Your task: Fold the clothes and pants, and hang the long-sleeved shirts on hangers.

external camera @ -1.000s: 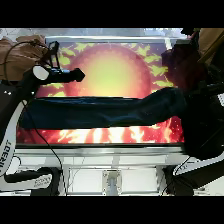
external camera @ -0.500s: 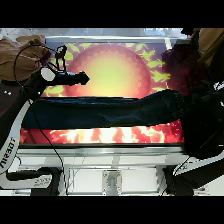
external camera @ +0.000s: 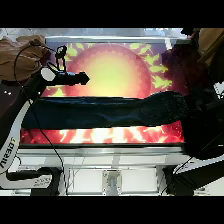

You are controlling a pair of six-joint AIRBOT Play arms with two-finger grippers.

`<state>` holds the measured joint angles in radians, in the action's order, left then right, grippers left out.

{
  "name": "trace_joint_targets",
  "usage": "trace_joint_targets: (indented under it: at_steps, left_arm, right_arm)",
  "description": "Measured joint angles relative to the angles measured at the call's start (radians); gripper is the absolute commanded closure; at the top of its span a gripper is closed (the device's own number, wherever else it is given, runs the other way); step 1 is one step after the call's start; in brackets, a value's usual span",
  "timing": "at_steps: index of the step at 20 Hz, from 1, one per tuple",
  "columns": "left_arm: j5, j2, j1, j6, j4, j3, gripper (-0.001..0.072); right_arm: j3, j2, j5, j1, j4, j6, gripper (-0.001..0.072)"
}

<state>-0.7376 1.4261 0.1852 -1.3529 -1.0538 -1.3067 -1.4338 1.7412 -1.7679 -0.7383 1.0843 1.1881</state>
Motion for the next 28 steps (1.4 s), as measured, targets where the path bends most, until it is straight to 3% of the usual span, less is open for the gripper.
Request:
trace_joint_targets:
  at_steps: [10,15,20,21,28]
  left_arm:
    - [0.000,0.000,0.000,0.000,0.000,0.000,0.0204]
    - [0.000,0.000,0.000,0.000,0.000,0.000,0.0204]
    - [0.000,0.000,0.000,0.000,0.000,0.000,0.0203]
    - [0.000,0.000,0.000,0.000,0.000,0.000,0.0203]
    - [0.000,0.000,0.000,0.000,0.000,0.000,0.0204]
  right_arm:
    - [0.133,-0.007,0.272,0.010,-0.158,-0.051,0.0185]
    - [0.142,0.003,0.350,0.035,-0.165,-0.059,0.0185]
    - [0.135,0.005,0.311,0.032,-0.105,-0.071,0.0133]
    - [0.134,0.005,0.297,0.025,-0.082,-0.068,0.0060]
    - [0.132,0.005,0.278,-0.027,-0.016,-0.047,0.0053]
